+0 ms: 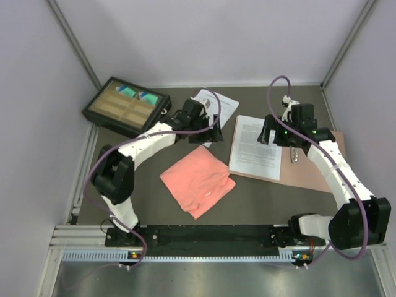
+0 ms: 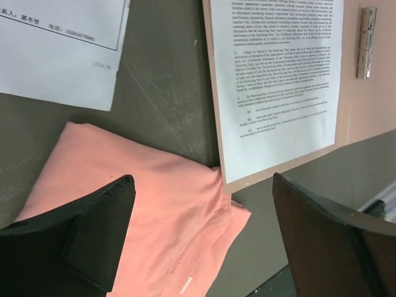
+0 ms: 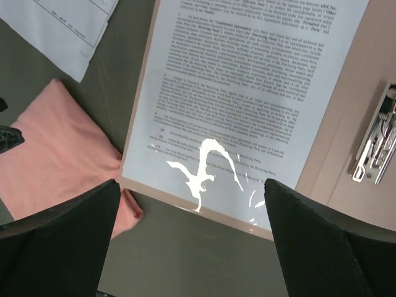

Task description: Put the files into the folder

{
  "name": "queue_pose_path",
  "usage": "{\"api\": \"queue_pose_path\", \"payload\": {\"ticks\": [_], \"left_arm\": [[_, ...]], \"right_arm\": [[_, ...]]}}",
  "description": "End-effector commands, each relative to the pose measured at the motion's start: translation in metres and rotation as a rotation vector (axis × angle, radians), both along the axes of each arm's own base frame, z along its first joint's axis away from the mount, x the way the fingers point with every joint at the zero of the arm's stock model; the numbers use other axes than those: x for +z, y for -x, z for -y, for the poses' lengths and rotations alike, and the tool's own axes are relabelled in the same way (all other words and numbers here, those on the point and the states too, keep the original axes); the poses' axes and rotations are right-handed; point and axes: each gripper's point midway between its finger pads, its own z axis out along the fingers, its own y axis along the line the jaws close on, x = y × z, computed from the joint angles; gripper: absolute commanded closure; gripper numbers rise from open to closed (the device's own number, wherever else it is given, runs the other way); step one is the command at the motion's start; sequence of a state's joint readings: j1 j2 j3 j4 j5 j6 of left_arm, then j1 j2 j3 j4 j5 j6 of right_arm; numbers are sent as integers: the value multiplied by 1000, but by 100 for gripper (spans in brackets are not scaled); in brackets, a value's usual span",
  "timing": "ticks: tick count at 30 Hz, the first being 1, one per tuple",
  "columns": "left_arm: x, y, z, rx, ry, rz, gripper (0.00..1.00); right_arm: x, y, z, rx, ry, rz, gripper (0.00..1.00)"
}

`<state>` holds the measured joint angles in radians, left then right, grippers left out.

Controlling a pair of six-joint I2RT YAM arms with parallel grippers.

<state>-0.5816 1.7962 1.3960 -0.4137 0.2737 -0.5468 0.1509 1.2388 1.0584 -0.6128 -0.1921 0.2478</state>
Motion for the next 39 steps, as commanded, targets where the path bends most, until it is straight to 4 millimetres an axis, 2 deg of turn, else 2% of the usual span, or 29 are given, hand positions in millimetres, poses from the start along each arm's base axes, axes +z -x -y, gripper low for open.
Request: {"api": "queue_pose_path", "payload": {"ticks": [1,2,4,5,6,7,9,10,11,12,13,15,18,26,31,34,39], "left_arm": [[-6,24,15,79,-212,144,6],[-10,27,14,86,-251,149,9],[-17,42,31,7,-228,122,21],[-17,50,43,-31,-187,110,22],[-20,55,47,-38,-184,108,21],[-23,68,57,-67,-187,114,15],[-31,73,62,-54,-249,158,10],[-30,85,72,-80,-268,183,8],[-34,90,74,-80,-303,196,5],[-42,87,64,-46,-393,230,3],[-42,97,71,-68,-422,256,2],[-56,101,66,-73,-503,267,2],[-71,103,69,-125,-546,261,2],[-95,112,55,-267,-655,206,2],[-108,107,36,-241,-694,154,2],[-115,107,15,-206,-724,131,2],[-127,111,-38,-78,-717,32,2]], "right_arm": [[9,4,9,-82,39,-5,1],[14,6,11,-91,45,9,1],[15,11,14,-92,58,17,1],[18,13,16,-87,67,28,1],[16,15,18,-89,79,25,1],[15,17,21,-94,90,19,1],[13,22,27,-104,119,22,1],[12,23,28,-108,124,23,1],[11,24,30,-108,130,25,1],[12,26,30,-108,132,30,1],[12,27,30,-106,131,31,1],[13,28,29,-96,127,39,1],[18,31,26,-80,112,57,1],[18,37,26,-66,108,80,1],[19,37,24,-59,97,87,1],[20,36,22,-52,89,92,1],[16,33,16,-34,66,87,1]]}}
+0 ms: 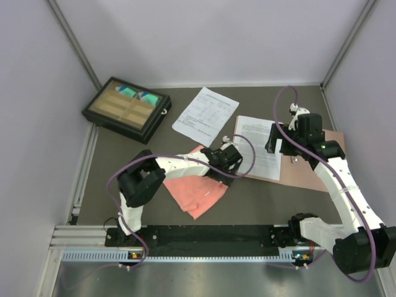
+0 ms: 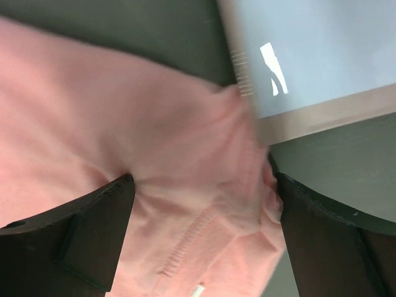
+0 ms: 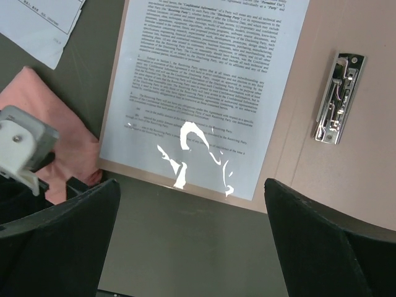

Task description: Put the files into the folder

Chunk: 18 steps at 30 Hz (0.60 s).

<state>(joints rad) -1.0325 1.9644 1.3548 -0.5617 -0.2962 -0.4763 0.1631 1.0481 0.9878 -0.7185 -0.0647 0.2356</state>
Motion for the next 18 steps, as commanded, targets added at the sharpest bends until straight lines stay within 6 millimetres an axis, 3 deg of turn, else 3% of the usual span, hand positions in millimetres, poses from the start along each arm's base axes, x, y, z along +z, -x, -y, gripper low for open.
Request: {"api": "queue_pose_path", "payload": {"ticks": [1,2,4,6,14,16,18], "left_arm": [[-17,3,-77,156,-107,-55,2],[-19,5,-97,203,-113,-68,2],[-12,1,-117,266,-100,-54,2],[-17,-1,-154,379,-124,-64,2],[7,-20,-305,845,-105,-9,2],[9,-29,-320,888,-26,-16,2],[18,-34,-350,987,-41,-3,2]], "right_arm": [[7,-9,-12,44,-34,56,1],[5,-9,-12,47,-37,54,1],[0,-10,-16,61,-48,42,1],[-4,-11,-18,68,-52,33,1],[-3,-12,-31,120,-107,36,1],[1,-12,-34,130,-121,43,1],[3,-11,-35,135,-125,45,1]]}}
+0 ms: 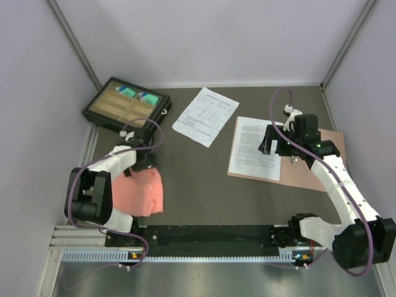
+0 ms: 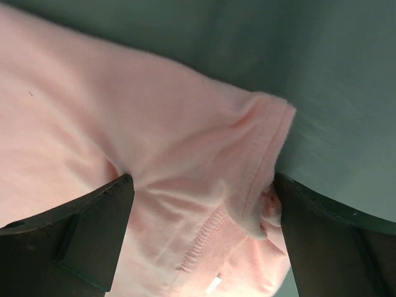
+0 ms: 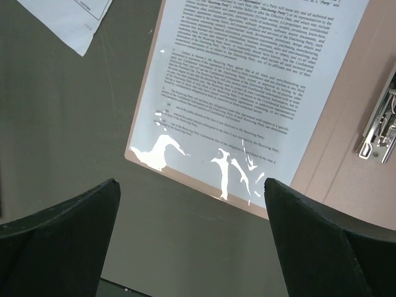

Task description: Put the files into the folder

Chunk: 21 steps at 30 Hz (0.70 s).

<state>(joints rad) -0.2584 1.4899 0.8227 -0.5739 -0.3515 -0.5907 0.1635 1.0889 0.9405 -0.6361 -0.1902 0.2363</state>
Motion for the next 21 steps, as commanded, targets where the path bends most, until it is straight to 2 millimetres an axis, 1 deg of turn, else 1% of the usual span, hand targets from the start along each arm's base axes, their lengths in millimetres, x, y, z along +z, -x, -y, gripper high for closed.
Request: {"api": "queue_pose_path", "payload": {"ticks": [1,3,4,5,6,7,8,9,10,11,12,13,14,15,16,17,18,19,20,21], "left_arm": [[24,-8,-53,107,-46,37,2],[39,-19,-68,134,-85,73,2],[58,-32,-70,142,-87,116,2],[65,-32,-65,120,-60,104,2],[73,-37,-57,98,-22,116,2],[92,-47,-45,62,22,160,2],[99,-50,-31,24,70,179,2],[108,-54,-9,-37,145,206,2],[125,-56,22,-127,195,259,2],[133,-56,42,-184,231,284,2],[150,-61,71,-264,298,357,2],[153,-53,109,-371,346,365,2],[157,-52,130,-422,385,383,2],[156,-51,161,-497,479,375,2],[154,-45,189,-538,544,360,2],[151,-43,207,-571,588,345,3],[132,-43,223,-589,608,297,3],[135,-42,253,-654,649,319,3],[128,-42,266,-675,652,305,3],[104,-44,280,-690,647,250,3]], "right_arm": [[20,-6,-11,43,-43,71,1],[23,-5,-11,41,-41,76,1],[25,-5,-11,42,-44,83,1],[26,-5,-11,40,-46,83,1],[27,-6,-10,24,-45,79,1],[25,-7,-8,7,-38,68,1],[23,-8,-5,-17,-32,57,1],[17,-13,1,-69,-18,32,1],[13,-14,3,-92,-9,15,1],[8,-16,6,-112,-1,-1,1],[3,-20,11,-158,15,-22,1],[-1,-23,16,-189,18,-35,1],[-1,-26,18,-222,2,-38,1],[-7,-28,18,-236,-8,-55,1],[-8,-30,20,-250,-22,-58,1],[-9,-35,24,-278,-37,-54,1],[-13,-37,26,-305,-51,-71,1],[-19,-40,30,-330,-51,-92,1],[-24,-44,41,-378,-61,-105,1],[-26,-48,47,-396,-66,-107,1]]}}
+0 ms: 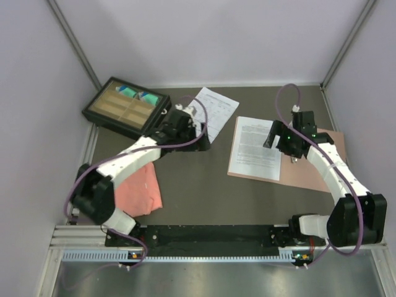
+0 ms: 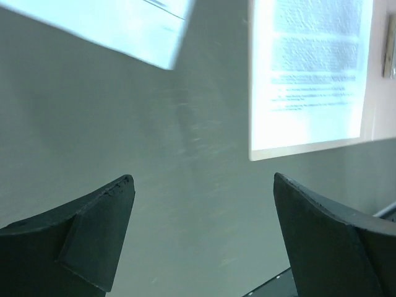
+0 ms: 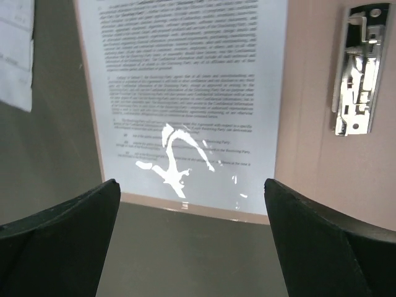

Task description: Put the files into the folder

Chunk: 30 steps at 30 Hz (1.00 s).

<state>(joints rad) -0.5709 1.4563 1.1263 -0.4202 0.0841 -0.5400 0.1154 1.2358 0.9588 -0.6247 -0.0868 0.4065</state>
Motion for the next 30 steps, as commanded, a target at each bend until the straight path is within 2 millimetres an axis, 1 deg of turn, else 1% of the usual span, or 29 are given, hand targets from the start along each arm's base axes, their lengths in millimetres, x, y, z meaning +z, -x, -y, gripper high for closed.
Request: {"api": "queue_pose_path", "payload": {"ticks": [1,2,3,4,5,6,7,8,9,10,12,13,15,16,17,18,19,20,21,22,23,24,26,28,29,30], "left_arm": [[-21,-6,91,-181,132,-36,3],[-27,-7,103,-201,135,-48,4],[-37,-13,118,-223,138,-66,5],[-40,-11,130,-247,144,-75,5],[-44,-13,137,-261,142,-77,5],[-58,-15,142,-268,127,-92,5],[-53,-17,152,-283,135,-78,5],[-56,-18,155,-286,133,-84,6],[-63,-19,157,-286,126,-96,6],[-61,-20,160,-295,126,-89,7],[-62,-18,160,-309,123,-85,7],[-65,-13,159,-321,113,-88,7],[-62,-7,156,-331,115,-87,7],[-71,1,150,-335,101,-107,8],[-72,4,147,-336,96,-110,8],[-68,8,144,-341,102,-106,8],[-77,17,138,-346,96,-123,8],[-78,21,135,-349,97,-127,8],[-72,25,132,-356,102,-119,8],[-79,32,126,-362,88,-131,8],[-78,34,122,-363,85,-130,8],[-74,38,118,-366,83,-121,8],[-69,41,113,-373,76,-112,8],[-59,44,110,-381,83,-92,8],[-55,45,110,-383,88,-84,8],[-46,45,109,-385,100,-66,9]], "right_arm": [[-3,-31,29,-173,-32,10,1],[-8,-35,45,-203,-21,0,1],[-8,-39,52,-207,-6,-10,1],[-13,-42,58,-207,15,-29,1],[-22,-44,64,-190,49,-62,1],[-23,-46,75,-214,85,-77,1],[-25,-48,79,-216,91,-86,1],[-32,-50,85,-218,117,-99,1],[-34,-51,91,-229,131,-100,1],[-37,-53,96,-241,147,-105,2],[-45,-56,104,-248,179,-120,10],[-48,-59,109,-257,187,-121,15],[-55,-61,117,-256,219,-144,29],[-56,-63,118,-249,226,-148,35],[-59,-64,119,-235,237,-157,49],[-60,-67,121,-232,244,-157,54],[-64,-66,123,-232,256,-173,56],[-66,-68,126,-233,274,-178,58],[-65,-71,128,-231,287,-173,60],[-69,-72,129,-225,291,-182,60],[-70,-73,130,-223,297,-184,61],[-68,-76,131,-218,303,-178,62],[-76,-77,130,-198,304,-198,64],[-81,-78,130,-187,305,-217,65],[-89,-77,128,-165,299,-242,68],[-90,-80,125,-154,282,-243,69]]}}
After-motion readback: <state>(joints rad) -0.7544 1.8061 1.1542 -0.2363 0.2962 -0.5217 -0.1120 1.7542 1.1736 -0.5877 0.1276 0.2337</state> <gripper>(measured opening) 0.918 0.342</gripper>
